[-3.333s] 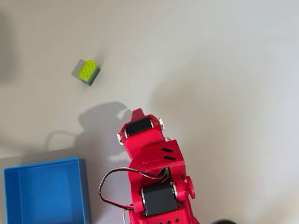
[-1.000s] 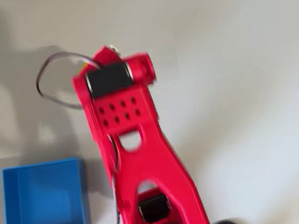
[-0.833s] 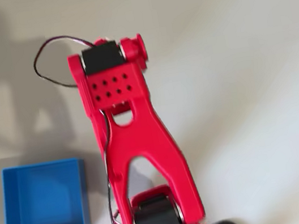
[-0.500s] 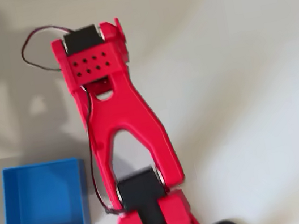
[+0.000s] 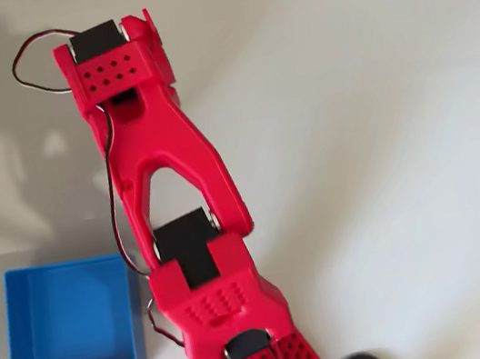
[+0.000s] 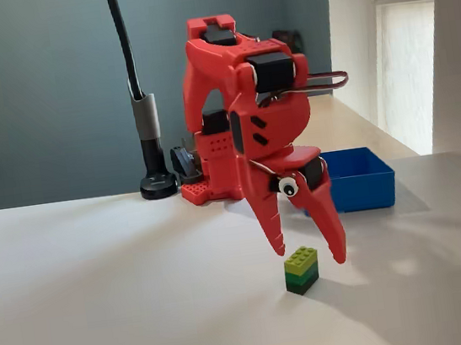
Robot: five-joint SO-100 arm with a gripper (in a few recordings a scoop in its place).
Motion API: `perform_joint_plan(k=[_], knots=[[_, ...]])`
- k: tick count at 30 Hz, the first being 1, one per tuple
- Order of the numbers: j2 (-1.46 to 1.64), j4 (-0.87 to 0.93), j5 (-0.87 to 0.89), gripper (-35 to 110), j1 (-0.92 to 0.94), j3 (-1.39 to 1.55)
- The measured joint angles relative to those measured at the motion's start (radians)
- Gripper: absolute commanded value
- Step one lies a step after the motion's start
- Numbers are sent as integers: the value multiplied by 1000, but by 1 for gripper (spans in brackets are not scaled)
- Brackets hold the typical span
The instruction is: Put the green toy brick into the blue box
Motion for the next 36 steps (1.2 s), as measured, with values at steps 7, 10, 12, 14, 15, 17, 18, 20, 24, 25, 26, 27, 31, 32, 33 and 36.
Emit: perform_joint_plan(k=[7, 10, 12, 14, 15, 17, 18, 20, 24, 25, 26, 27, 31, 32, 33, 36], knots=[[-110, 18, 5, 15, 0, -98], [-135, 26, 18, 7, -11, -133], [-140, 26, 26, 1, -20, -143], [-140, 26, 38, 0, -20, -144], [-140, 26, 43, 0, -20, -144], [-140, 26, 55, 0, -26, -144], [-140, 26, 60, 0, -29, -144], [-140, 26, 74, 0, -32, -147], [-140, 35, 95, 0, -43, -156], [-140, 40, 95, 0, -48, -156], [-140, 43, 97, 0, -51, -156], [-140, 44, 97, 0, -54, -156], [-140, 66, 104, 0, -77, -144], [-140, 80, 118, 0, -83, -144], [-140, 94, 132, 0, -86, -144], [-124, 133, 198, 0, -110, -144]])
